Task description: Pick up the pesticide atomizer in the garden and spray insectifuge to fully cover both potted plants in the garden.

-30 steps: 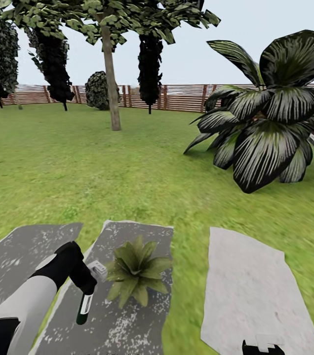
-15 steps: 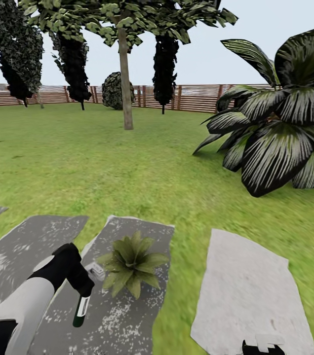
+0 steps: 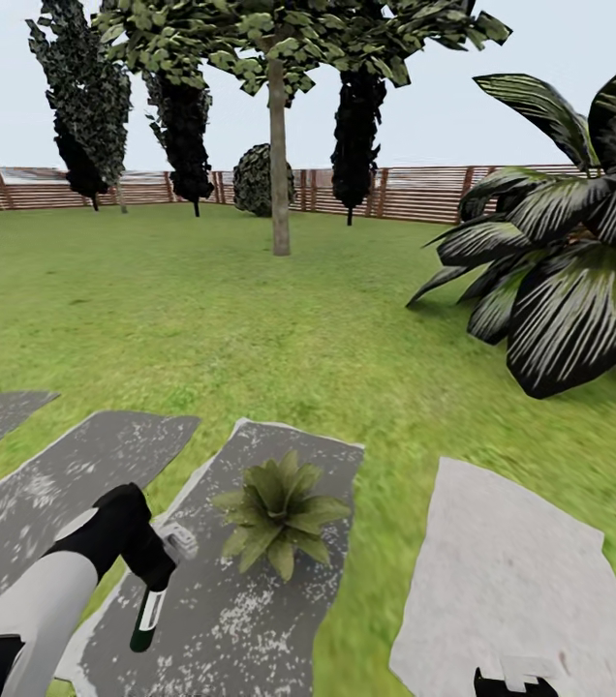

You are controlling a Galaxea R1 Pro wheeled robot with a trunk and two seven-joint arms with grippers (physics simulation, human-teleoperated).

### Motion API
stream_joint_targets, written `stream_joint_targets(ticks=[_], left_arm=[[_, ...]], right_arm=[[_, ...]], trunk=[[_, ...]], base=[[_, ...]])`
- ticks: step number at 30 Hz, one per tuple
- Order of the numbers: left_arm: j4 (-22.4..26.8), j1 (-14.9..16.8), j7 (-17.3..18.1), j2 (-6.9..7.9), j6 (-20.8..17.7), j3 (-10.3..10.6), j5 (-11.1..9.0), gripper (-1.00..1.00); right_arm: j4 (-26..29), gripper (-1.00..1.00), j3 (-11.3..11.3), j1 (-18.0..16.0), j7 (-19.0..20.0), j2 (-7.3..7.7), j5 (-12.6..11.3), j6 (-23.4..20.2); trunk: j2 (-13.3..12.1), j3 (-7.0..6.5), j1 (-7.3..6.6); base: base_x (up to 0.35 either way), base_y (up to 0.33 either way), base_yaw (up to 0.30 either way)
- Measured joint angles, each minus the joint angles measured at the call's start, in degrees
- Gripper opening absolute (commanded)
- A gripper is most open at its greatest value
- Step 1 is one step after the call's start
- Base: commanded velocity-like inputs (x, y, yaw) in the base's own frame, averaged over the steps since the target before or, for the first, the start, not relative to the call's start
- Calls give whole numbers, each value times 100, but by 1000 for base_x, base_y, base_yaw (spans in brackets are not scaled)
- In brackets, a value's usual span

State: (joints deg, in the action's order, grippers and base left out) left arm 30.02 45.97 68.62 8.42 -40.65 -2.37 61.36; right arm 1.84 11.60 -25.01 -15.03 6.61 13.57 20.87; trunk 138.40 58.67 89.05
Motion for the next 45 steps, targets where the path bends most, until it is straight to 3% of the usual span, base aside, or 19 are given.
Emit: stream_joint_targets(ticks=[14,19,22,26,36,45], left_arm=[[-19,-35,-35,-53,4,-10,3,-100],[-6,-254,-65,-30,27,11,26,-100],[-16,-312,-229,-1,40,9,27,-100],[-9,-450,-722,-43,22,-11,17,-100],[-5,-462,-728,-55,-6,-39,-94,-100],[-1,-462,-450,-54,12,-29,-35,-100]], right_arm=[[-2,100,-2,-1,-2,-9,6,-3],[-2,100,-1,-1,-1,-8,7,-4],[-1,100,-1,0,0,-3,7,-5],[-1,100,-1,0,0,13,15,-5],[-1,100,-2,-1,-3,17,16,-3],[-3,100,-2,-2,-3,-1,16,-3]], trunk=[[0,0,-2],[0,0,-1],[0,0,0],[0,0,0],[0,0,0],[0,0,0]], base=[[213,-181,100],[141,-177,184],[17,-23,15],[1,-1,1],[0,-132,0],[-12,-271,176]])
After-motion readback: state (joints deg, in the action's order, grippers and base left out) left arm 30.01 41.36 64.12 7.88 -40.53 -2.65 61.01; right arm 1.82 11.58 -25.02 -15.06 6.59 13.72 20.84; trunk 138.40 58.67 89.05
